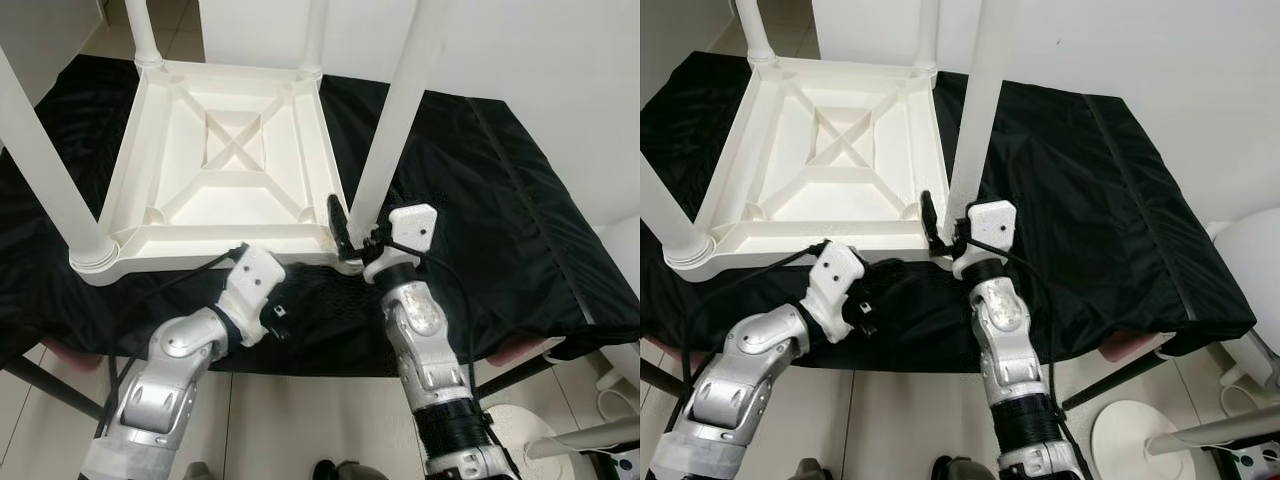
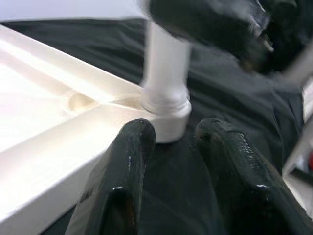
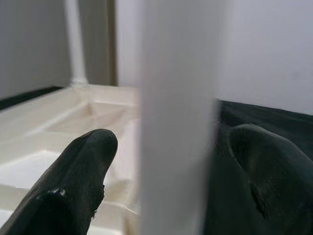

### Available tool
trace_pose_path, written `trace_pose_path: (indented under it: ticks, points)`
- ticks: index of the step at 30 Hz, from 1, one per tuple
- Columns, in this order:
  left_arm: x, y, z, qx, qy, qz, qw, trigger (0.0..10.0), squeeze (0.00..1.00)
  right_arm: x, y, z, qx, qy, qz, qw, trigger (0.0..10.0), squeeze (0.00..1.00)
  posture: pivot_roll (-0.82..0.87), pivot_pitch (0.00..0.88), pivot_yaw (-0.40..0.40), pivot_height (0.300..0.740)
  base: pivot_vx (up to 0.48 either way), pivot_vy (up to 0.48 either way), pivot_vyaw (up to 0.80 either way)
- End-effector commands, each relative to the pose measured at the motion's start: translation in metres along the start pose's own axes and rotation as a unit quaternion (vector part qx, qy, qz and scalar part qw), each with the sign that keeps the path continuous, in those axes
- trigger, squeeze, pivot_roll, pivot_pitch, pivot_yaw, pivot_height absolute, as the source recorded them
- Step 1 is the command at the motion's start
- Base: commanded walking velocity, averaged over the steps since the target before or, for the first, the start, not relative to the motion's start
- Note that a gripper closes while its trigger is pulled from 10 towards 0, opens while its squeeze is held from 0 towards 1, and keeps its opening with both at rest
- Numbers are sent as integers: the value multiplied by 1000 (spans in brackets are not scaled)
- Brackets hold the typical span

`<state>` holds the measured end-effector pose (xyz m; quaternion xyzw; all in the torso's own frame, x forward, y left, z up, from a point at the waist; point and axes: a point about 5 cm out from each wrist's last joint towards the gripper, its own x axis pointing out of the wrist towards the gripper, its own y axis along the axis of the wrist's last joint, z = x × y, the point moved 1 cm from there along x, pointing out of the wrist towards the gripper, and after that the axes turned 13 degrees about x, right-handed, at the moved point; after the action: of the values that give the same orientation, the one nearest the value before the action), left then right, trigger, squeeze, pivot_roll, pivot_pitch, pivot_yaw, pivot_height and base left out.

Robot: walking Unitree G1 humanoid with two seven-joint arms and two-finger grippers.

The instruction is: Building children table

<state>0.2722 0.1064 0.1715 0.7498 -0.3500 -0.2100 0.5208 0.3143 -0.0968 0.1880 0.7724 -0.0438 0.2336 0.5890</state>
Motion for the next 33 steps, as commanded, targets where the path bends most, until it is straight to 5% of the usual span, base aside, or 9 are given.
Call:
trace_pose_path:
  ticks: [1, 10, 33]
  points:
    - [-4, 0, -2, -21, 43, -6, 999, 10000, 0, -3, 2, 7, -10, -16, -6, 1000, 10000, 0, 36, 85, -76, 740, 0, 0, 0]
    - [-7, 7, 19, -3, -62, 9, 998, 10000, 0, 7, 9, 10, -28, -22, -14, 999, 10000, 0, 54, 90, -81, 740, 0, 0, 0]
    - [-4, -1, 28, -3, -76, -19, 997, 10000, 0, 46, 4, 2, -32, -23, -59, 997, 10000, 0, 75, 92, -81, 740, 0, 0, 0]
